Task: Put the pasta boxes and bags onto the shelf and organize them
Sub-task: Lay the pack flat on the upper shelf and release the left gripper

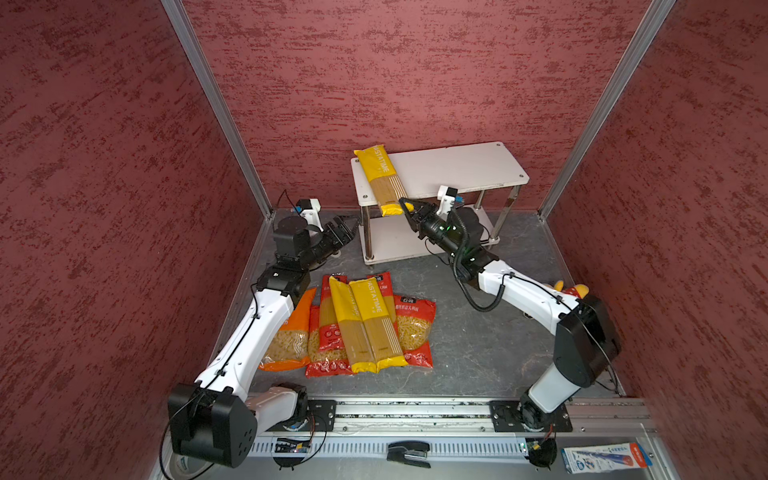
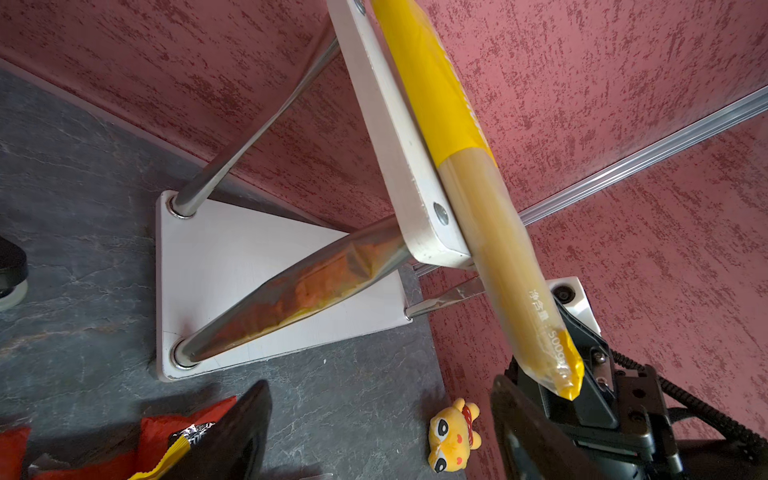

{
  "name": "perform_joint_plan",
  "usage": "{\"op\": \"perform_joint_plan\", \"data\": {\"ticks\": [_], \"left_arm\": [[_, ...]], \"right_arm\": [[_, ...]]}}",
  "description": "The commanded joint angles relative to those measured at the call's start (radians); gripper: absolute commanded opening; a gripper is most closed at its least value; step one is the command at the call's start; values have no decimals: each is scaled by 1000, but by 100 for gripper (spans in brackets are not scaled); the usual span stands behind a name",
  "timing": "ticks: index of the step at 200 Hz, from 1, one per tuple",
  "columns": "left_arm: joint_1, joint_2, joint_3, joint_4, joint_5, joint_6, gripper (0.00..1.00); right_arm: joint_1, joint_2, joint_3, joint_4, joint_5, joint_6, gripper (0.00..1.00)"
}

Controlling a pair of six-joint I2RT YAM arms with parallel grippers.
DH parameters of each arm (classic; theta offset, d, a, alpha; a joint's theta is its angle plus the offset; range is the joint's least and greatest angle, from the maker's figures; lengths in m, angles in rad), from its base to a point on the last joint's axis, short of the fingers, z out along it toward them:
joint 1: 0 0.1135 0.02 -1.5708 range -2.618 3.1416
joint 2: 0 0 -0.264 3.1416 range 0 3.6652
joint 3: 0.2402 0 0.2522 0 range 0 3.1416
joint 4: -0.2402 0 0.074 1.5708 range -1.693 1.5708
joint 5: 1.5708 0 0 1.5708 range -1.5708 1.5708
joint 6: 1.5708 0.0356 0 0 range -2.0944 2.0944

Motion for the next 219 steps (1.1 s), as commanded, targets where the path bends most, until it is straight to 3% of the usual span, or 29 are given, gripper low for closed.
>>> {"op": "perform_joint_plan", "data": {"ticks": [1,62,138,166,219], "left_arm": [[-11,-22,-10,-3,-30,23,82],[-19,-27,-10,-16,-49,35,82],[-25,-20,-8,-14,-58,41,82],[-31,-21,-7,-17,-58,43,83],[-36,-36,-15,-22,-67,44,83]], "right_arm": [[27,3,5,117,194,50,0],[55,88,133,4,160,73,0],[63,90,151,-59,131,75,0],[81,72,149,-76,174,71,7],[106,86,178,-88,166,82,9]]}}
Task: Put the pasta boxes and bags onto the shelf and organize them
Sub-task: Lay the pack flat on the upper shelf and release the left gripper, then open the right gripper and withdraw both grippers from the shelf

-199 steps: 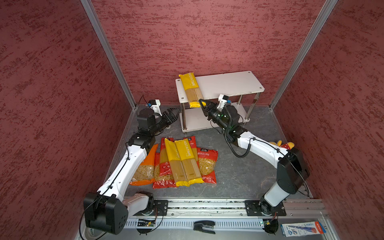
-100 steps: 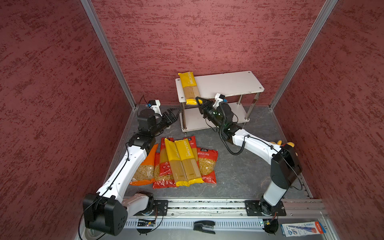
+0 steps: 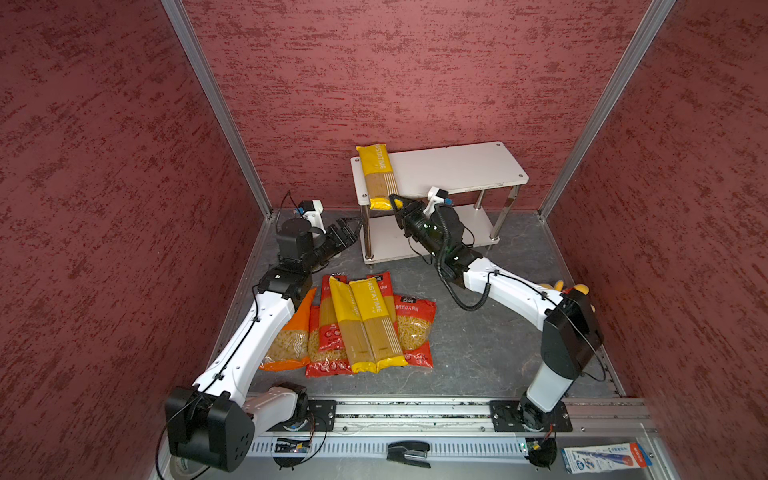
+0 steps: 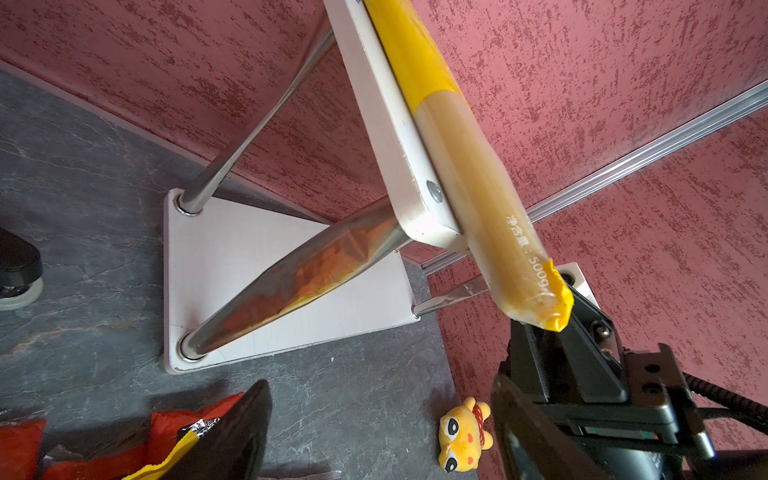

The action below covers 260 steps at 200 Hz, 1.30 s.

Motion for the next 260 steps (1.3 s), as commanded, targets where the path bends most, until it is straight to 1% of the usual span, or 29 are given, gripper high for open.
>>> {"op": "perform_joint_plan", "data": {"ticks": [1,13,45,68,81,96,127,150,166,180,195,206,222,228,230,246,260], "left_arm": [[-7,-23,-13,1,-19,18,83],[-7,-25,-12,1,-20,19,82],[-8,-29,-15,1,-24,19,82],[-10,-32,-17,2,-25,19,83],[-10,-33,-18,2,-25,18,82],[-12,-37,-18,-1,-27,18,82],[-13,-48,-18,-15,-31,25,83],[-13,-58,-19,-30,-34,35,83],[-12,-64,-19,-46,-34,41,83],[-12,-74,-23,-74,-33,49,83],[-12,-89,-29,-118,-37,63,83],[-14,-104,-38,-160,-52,73,83],[-29,-131,-53,-242,-124,87,83],[-37,-138,-58,-275,-148,97,83],[-39,-140,-59,-286,-154,98,83],[-81,-150,-69,-362,-212,109,82],[-148,-160,-95,-382,-248,95,81]], "right_arm": [[25,2,45,-8,4,37,9],[27,7,49,-9,-1,46,9],[28,17,64,-18,-18,38,5],[27,17,62,-34,-11,33,6],[29,17,62,-38,0,33,13],[28,21,64,-33,-8,25,17],[28,18,63,-41,-53,-6,39],[27,-13,36,-62,-95,-64,52],[21,-47,5,-64,-144,-108,58],[18,-94,-39,-53,-194,-178,62],[16,-158,-108,-63,-239,-260,64],[16,-209,-170,-89,-242,-301,65],[16,-284,-252,-156,-218,-327,65],[16,-288,-273,-185,-213,-349,65],[16,-314,-279,-195,-212,-358,65],[16,-351,-308,-321,-207,-443,63],[18,-358,-334,-432,-206,-496,58]]}}
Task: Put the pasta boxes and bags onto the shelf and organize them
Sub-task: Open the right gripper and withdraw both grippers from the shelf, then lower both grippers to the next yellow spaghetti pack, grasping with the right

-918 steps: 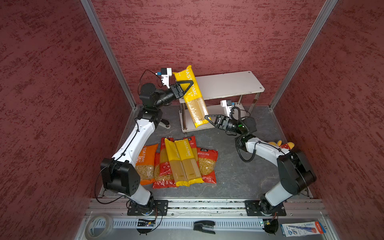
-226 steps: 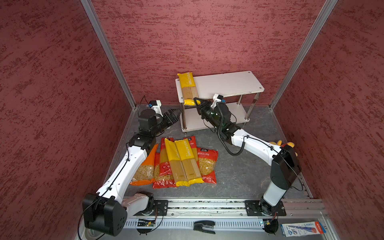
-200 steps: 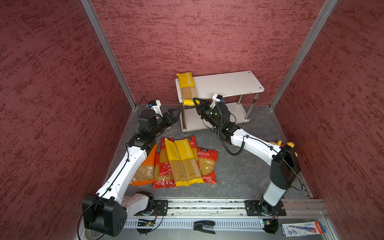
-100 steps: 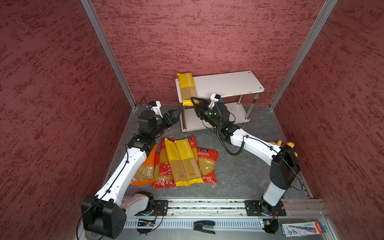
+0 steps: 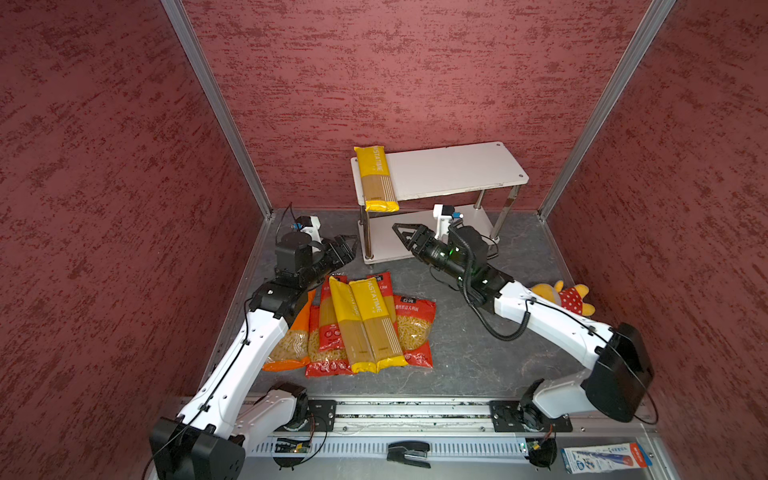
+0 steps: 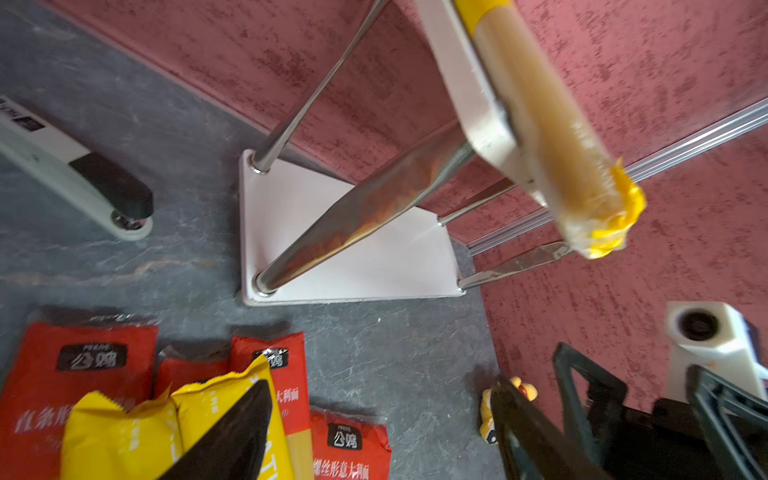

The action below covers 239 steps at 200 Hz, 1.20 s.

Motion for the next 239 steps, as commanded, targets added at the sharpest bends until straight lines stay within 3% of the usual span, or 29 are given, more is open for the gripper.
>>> {"op": "perform_joint_plan", "data": {"ticks": [1,21,44,89,165,239], "left_arm": [[-80,-20,-37,-123,-102,21,81],[-193,-13,-88,-122,-149,-32,81],[-298,5,-150,-97,-204,-95,80],[-395,82,-190,-140,-246,-142,80],[-349,26,-305,-147,-167,-181,78],[-321,14,-404,-38,-126,-214,62]], "right_arm": [[0,-24,-39,-217,-9,-143,58],[3,1,-84,-301,-77,-184,49],[23,77,-109,-370,-162,-204,47],[59,187,-142,-356,-250,-197,46],[110,319,-121,-302,-349,-220,45],[110,409,-88,-134,-482,-201,46]]}}
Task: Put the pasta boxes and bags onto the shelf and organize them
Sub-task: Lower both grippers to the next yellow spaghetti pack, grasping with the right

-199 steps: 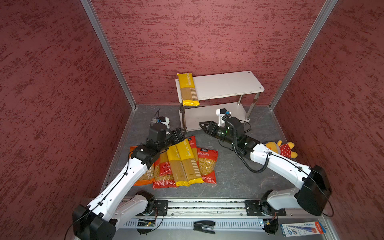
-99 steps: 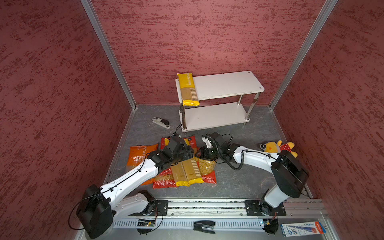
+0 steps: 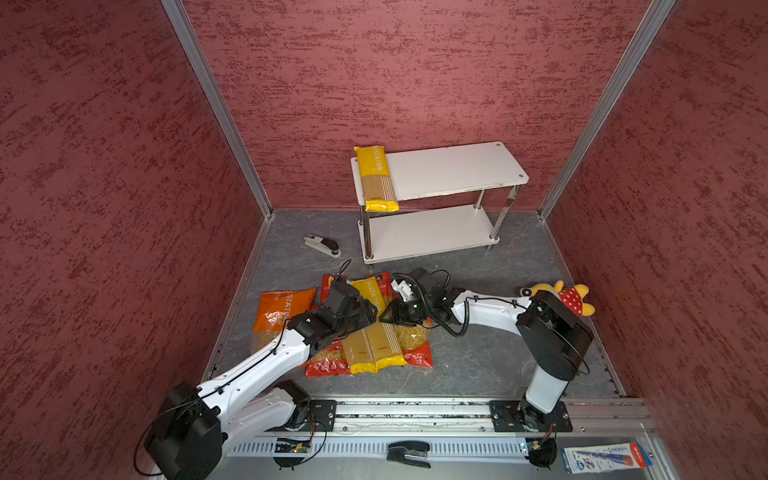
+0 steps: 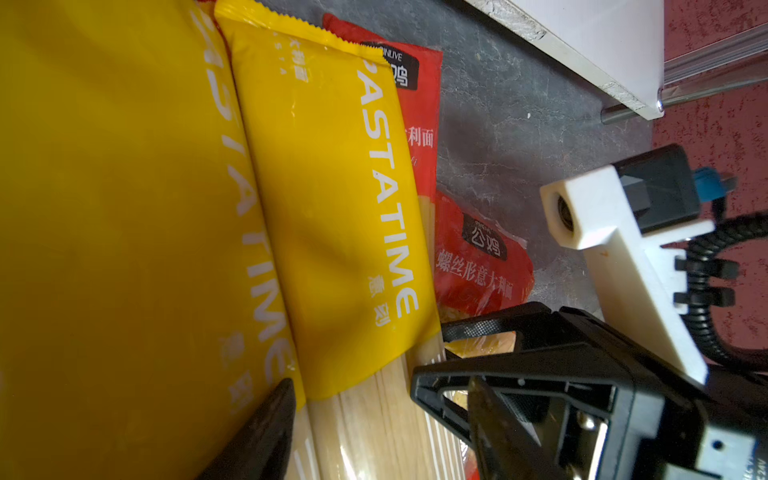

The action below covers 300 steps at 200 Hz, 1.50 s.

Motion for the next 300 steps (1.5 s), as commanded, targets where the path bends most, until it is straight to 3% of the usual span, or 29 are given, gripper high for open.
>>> {"op": "perform_joint_plan", "data": {"ticks": [1,16,63,84,133,164,192,219,278,300], "left_arm": [[7,7,-30,14,24,-16,61],[7,10,-30,23,29,-16,59],[21,-24,3,2,28,-2,59],[41,-38,32,-6,52,33,63],[65,-101,85,-29,62,92,70],[92,-117,85,14,91,96,73],[93,-91,83,32,113,90,73],[81,-82,64,52,118,74,73],[23,-46,-6,117,103,35,73],[18,-72,-35,122,90,22,72]], "right_arm": [[12,32,17,150,-90,14,46],[11,19,13,175,-102,14,42],[12,-50,-12,169,-82,0,17],[11,-86,-34,168,-74,-11,9],[10,-213,-92,131,-24,-112,5],[7,-223,-80,113,9,-146,9],[7,-165,-40,16,44,-165,27],[7,-162,-44,-49,47,-175,36],[10,-213,-59,-132,7,-149,33],[10,-228,-13,-219,98,-179,37]]}}
